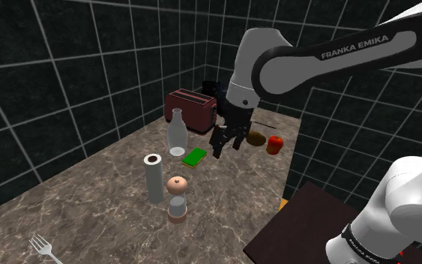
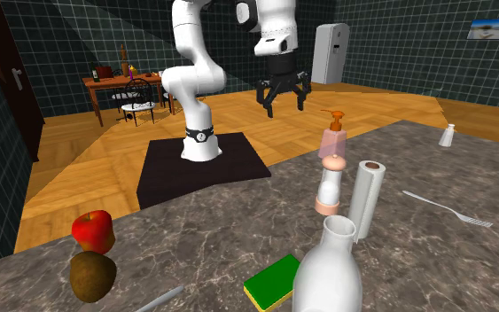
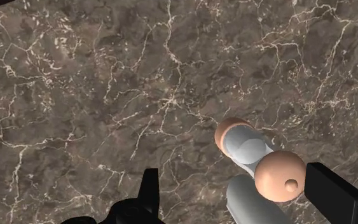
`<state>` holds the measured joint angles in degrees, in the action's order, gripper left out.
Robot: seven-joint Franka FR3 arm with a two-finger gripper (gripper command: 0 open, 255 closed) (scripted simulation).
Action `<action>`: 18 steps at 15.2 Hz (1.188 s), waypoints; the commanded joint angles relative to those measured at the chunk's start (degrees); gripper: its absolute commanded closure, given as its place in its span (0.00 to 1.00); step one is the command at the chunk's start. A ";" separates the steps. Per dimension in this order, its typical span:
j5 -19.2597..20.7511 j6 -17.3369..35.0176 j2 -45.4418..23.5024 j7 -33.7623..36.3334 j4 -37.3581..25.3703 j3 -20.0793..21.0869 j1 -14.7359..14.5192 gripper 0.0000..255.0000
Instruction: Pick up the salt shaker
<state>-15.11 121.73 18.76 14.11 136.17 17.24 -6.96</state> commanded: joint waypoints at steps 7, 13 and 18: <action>4.60 10.96 -17.15 9.38 -7.40 5.85 -1.32 0.00; 10.58 15.67 -28.34 16.21 -13.94 6.87 -3.66 0.00; 11.73 19.22 -30.89 16.68 -12.78 6.50 -4.06 0.00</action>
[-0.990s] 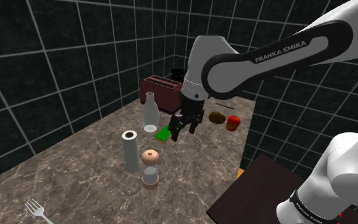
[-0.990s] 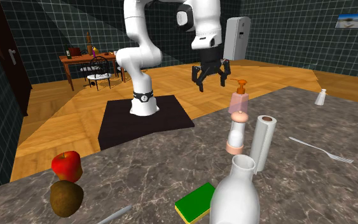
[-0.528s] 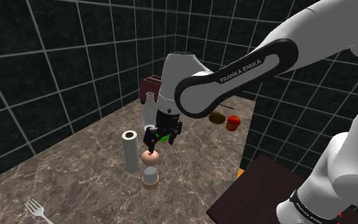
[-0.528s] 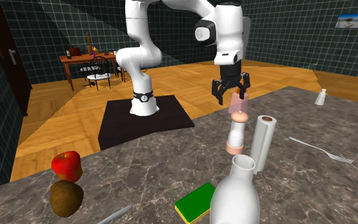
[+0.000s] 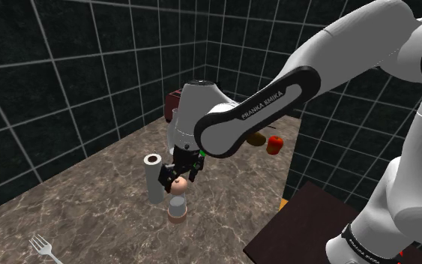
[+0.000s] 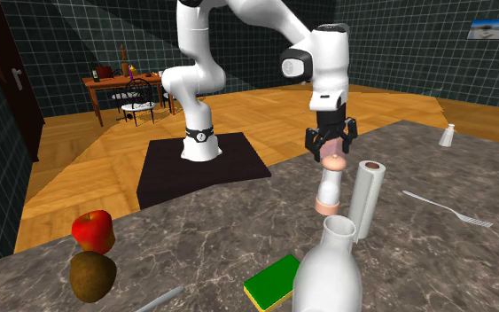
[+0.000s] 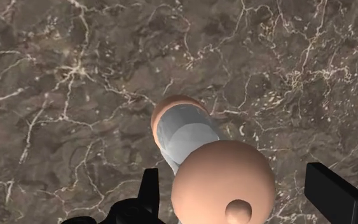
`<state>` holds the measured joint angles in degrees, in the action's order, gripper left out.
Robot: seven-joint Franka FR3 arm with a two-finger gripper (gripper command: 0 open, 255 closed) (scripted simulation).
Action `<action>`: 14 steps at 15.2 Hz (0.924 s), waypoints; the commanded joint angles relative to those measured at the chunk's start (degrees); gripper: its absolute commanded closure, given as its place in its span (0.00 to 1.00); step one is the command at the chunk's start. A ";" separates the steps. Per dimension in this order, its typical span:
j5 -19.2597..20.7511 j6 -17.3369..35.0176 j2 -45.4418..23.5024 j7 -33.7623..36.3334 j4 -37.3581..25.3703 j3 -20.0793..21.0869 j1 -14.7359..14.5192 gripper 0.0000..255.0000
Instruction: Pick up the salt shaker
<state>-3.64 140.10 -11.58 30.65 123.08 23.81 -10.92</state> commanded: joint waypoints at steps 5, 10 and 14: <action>0.68 1.91 -1.41 0.38 0.56 -0.20 -0.29 1.00; 0.62 1.92 -1.30 0.36 0.66 -0.17 -0.28 1.00; 0.40 1.25 -0.86 0.20 0.42 -0.11 -0.15 1.00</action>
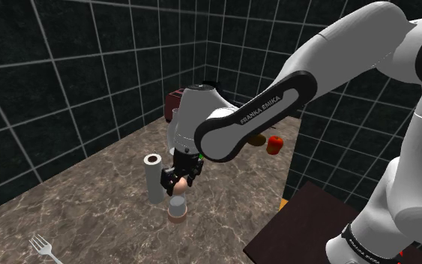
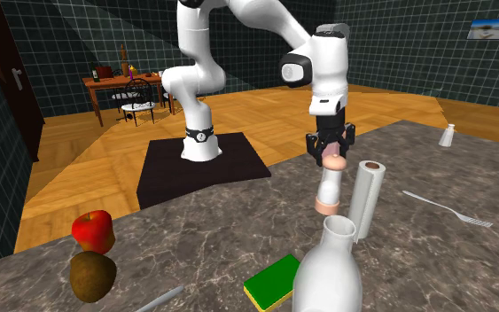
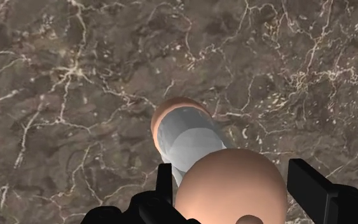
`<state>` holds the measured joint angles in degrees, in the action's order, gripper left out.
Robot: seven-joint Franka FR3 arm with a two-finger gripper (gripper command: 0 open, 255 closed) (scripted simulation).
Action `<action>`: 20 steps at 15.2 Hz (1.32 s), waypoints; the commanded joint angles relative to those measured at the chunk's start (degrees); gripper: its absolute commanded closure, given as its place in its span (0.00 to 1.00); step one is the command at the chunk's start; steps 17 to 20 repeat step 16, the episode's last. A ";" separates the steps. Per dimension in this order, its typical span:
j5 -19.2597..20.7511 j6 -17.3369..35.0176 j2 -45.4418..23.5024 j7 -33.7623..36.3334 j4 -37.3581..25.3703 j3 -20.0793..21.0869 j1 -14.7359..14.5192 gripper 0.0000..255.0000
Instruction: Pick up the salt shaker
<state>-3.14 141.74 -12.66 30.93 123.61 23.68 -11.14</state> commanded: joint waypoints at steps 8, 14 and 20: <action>-1.89 -6.08 4.22 -0.79 -2.06 0.54 0.68 1.00; -2.91 -10.45 6.78 -1.12 -4.03 0.68 0.99 1.00; -2.93 -10.56 6.84 -1.12 -4.09 0.68 0.99 1.00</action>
